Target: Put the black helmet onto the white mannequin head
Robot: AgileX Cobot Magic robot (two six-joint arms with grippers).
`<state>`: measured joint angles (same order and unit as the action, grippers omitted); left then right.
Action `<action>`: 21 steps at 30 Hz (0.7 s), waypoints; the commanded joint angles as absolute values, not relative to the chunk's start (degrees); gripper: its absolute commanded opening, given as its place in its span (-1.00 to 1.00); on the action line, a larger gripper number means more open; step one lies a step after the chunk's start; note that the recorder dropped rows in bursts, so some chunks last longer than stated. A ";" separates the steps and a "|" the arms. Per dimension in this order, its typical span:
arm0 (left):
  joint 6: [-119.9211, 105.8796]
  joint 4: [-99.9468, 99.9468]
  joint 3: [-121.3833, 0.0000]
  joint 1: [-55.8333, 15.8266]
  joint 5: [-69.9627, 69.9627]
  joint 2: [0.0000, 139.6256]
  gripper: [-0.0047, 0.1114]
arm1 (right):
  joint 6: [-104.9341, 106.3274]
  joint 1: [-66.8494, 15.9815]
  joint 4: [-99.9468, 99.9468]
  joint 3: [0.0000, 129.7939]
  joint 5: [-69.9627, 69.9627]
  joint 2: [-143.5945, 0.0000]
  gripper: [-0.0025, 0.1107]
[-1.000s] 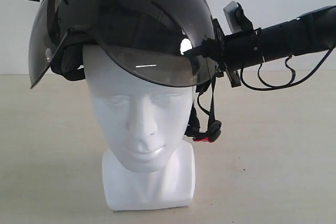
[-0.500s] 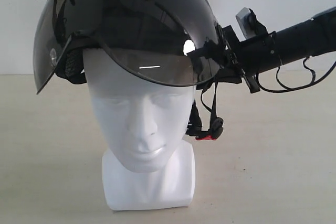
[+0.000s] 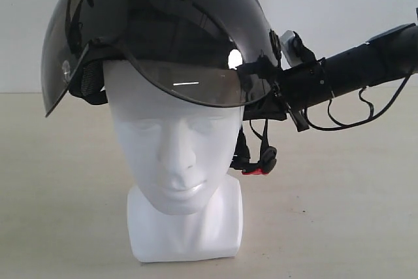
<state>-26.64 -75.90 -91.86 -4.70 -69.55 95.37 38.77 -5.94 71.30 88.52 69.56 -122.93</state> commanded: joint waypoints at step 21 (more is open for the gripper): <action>-27.96 -76.86 -92.01 -5.19 -69.96 94.75 -0.84 | 40.36 -9.61 81.97 88.68 69.96 -120.77 -0.96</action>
<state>-27.65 -76.00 -91.86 -4.70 -69.55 95.37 39.00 -8.70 81.33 88.52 68.07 -122.86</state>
